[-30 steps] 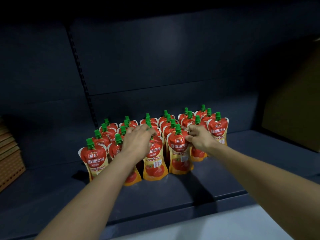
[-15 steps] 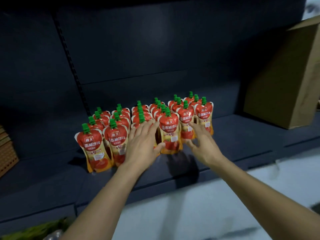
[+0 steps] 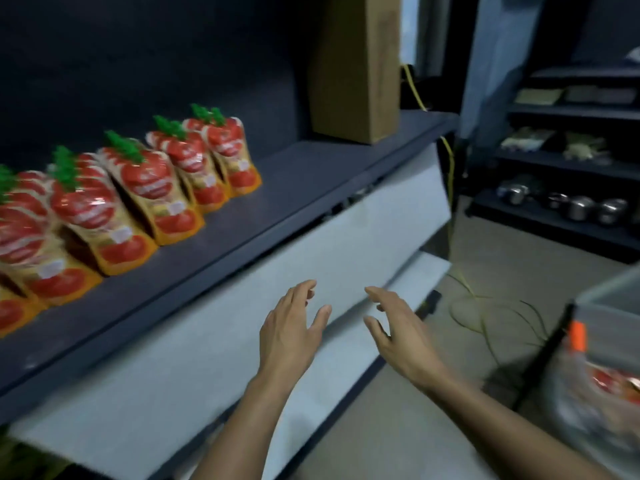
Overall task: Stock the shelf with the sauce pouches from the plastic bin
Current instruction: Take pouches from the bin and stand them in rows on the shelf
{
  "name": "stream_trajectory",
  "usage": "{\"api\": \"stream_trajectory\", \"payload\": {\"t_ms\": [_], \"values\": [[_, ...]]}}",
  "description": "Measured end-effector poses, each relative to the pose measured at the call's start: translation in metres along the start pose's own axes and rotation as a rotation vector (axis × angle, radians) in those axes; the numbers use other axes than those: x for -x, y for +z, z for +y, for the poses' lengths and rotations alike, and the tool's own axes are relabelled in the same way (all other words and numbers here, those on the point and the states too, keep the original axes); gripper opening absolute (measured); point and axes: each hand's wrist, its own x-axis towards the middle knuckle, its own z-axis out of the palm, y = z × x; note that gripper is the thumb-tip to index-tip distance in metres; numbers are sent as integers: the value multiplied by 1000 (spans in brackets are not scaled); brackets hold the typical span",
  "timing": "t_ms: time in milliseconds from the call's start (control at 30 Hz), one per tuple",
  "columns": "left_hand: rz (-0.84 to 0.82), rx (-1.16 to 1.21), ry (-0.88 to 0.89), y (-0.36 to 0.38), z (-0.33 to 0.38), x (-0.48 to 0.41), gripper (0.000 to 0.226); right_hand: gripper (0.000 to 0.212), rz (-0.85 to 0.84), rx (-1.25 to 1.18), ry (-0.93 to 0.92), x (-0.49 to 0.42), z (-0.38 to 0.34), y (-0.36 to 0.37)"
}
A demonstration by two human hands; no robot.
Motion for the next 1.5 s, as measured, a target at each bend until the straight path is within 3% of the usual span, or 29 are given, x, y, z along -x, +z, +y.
{"api": "stream_trajectory", "payload": {"t_ms": [233,400,667,1033,1200,1300,1500], "values": [[-266,51,135,111,103,-2,39,37,45,59,304,50,126,-91],[-416,93,222,203,217,10,33,34,74,59,509,105,237,-184],[-684,207,192,345,352,41,25,24,165,-42,814,178,388,-283],[-973,164,186,512,392,-11,18,16,97,-147,1067,200,530,-294],[-1062,163,151,604,401,-19,20,2,-39,-120,1143,192,600,-281],[-1138,139,157,646,404,-18,26,18,-175,-40,1168,191,636,-275],[-1152,-25,127,708,401,-9,63,55,-399,95,1184,194,683,-262]]}}
